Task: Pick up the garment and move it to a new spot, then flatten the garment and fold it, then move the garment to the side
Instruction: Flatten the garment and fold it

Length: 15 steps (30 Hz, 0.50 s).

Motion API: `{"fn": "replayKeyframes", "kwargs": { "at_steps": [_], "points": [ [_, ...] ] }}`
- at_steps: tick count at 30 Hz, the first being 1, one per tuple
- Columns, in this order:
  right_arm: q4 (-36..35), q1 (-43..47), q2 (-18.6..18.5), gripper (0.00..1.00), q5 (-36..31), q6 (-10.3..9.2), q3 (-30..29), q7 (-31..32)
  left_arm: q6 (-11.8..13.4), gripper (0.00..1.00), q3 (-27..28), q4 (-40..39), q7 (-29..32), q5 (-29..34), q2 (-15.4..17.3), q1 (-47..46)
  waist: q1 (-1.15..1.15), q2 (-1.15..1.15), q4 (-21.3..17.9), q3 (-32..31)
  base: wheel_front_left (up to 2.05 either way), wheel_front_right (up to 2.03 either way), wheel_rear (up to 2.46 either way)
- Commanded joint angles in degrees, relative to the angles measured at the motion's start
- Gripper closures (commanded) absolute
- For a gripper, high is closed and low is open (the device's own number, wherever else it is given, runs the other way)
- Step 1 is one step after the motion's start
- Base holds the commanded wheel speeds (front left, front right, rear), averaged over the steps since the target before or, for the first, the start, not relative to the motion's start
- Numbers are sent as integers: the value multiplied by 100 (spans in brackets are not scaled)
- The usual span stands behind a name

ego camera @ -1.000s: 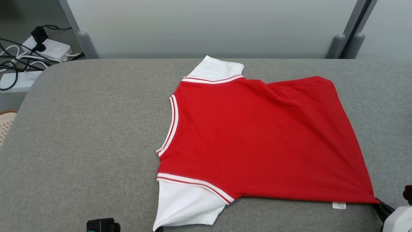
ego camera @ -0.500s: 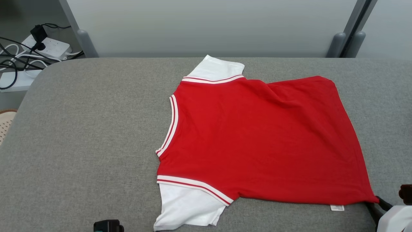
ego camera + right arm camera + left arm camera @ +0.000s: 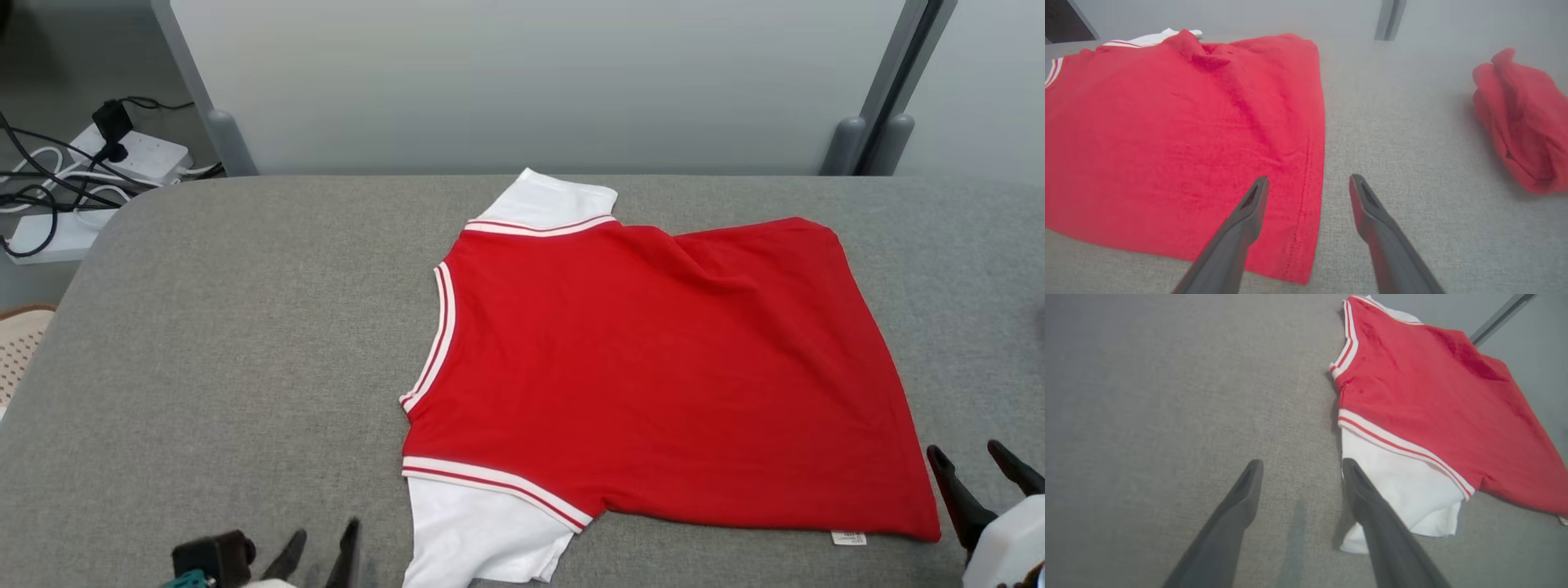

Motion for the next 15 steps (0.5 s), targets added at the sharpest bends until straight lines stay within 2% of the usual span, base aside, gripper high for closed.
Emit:
{"fn": "replayKeyframes", "kwargs": {
  "at_steps": [1, 6, 11, 12, 15],
  "points": [
    [-393, 79, -15, 0, -156, 0, -86, -102, 117, 0, 370, -268, -274, 129, 126, -206, 0, 0, 10, -87, 0, 0, 0],
    [-958, 132, 592, 0, -492, 0, -462, -519, 173, 0, 981, -633, -575, 697, -14, -181, 0, 0, 3, -262, 0, 0, 0],
    [-1147, 117, 993, 0, -854, 0, -514, -1186, 38, 0, 1942, -995, -588, 1760, -567, 48, 0, 0, -34, -367, 0, 0, 0],
    [-1147, 117, 993, 0, -854, 0, -514, -1186, 38, 0, 1942, -995, -588, 1760, -567, 48, 0, 0, -34, -367, 0, 0, 0],
    [-1073, 81, 1178, 0, -989, 0, -488, -1608, -152, 0, 2439, -1094, -589, 2436, -956, 266, 0, 0, -93, -443, 0, 0, 0]
  ]
}}
